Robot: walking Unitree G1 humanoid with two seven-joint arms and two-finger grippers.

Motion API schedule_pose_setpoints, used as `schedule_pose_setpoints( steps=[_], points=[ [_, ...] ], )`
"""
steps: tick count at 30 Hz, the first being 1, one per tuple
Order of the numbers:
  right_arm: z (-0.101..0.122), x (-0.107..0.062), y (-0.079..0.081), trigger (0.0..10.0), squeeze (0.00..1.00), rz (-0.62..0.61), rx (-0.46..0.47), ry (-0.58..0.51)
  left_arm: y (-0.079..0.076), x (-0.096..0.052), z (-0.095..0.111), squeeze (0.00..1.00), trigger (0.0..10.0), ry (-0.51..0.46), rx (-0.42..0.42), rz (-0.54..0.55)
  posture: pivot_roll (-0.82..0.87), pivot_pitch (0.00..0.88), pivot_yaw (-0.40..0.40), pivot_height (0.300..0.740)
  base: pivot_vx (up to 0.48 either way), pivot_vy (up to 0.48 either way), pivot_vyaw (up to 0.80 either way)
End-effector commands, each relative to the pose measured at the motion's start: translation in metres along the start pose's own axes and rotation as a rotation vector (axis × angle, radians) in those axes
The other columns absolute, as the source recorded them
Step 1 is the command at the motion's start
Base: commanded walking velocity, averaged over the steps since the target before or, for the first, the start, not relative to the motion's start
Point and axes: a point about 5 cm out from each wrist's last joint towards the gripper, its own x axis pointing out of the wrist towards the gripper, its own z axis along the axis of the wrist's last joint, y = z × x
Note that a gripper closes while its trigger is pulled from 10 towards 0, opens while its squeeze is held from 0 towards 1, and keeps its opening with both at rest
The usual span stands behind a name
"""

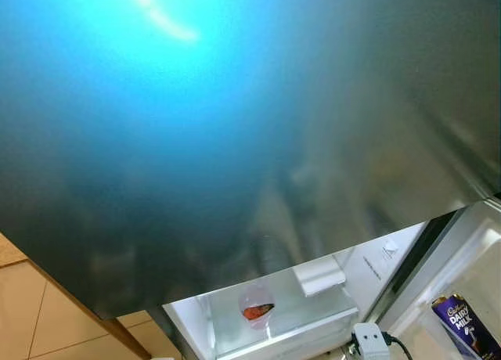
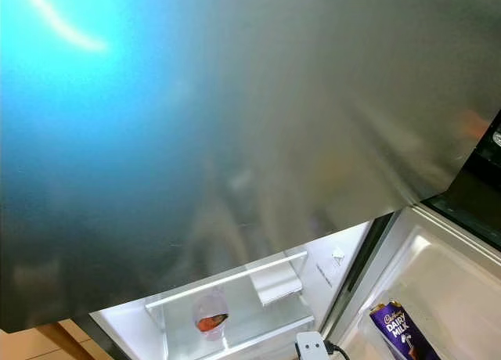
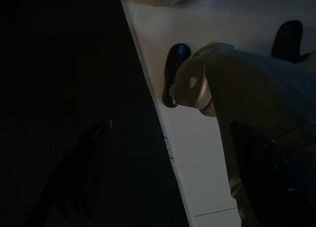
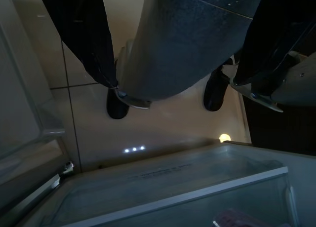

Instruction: Restocking fridge

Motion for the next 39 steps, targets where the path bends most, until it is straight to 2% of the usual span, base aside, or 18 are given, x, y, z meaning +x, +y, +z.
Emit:
schedule_pose_setpoints(
  steps=[1, 5, 13, 33, 39],
  points=[
    [-0.001, 0.0, 0.002, 10.0, 0.0, 0.01, 0.016, -0.007, 0.007, -0.002, -0.001, 0.0, 10.0, 0.01, 0.002, 0.016, -0.01, 0.0, 0.02, 0.74, 0.0, 0.0, 0.0],
    [0.0, 0.0, 0.003, 10.0, 0.0, 0.021, 0.036, -0.012, -0.003, 0.001, -0.002, 0.0, 10.0, 0.01, -0.001, 0.002, -0.01, 0.003, 0.02, 0.74, 0.0, 0.0, 0.0],
    [0.0, 0.0, 0.003, 10.0, 0.0, 0.03, 0.048, -0.01, -0.006, 0.001, -0.004, 0.0, 10.0, 0.014, 0.002, 0.0, -0.01, 0.006, 0.02, 0.74, 0.0, 0.0, 0.0],
    [-0.001, 0.0, 0.003, 10.0, 0.0, 0.045, 0.079, -0.009, -0.006, 0.001, -0.004, 0.0, 10.0, 0.018, 0.013, 0.001, -0.01, 0.006, 0.019, 0.74, 0.0, 0.0, 0.79],
    [-0.001, 0.0, 0.002, 10.0, 0.0, 0.042, 0.084, -0.011, -0.007, 0.001, -0.004, 0.0, 10.0, 0.013, 0.003, -0.012, -0.01, 0.006, 0.017, 0.74, 0.0, 0.0, 0.0]
  ],
)
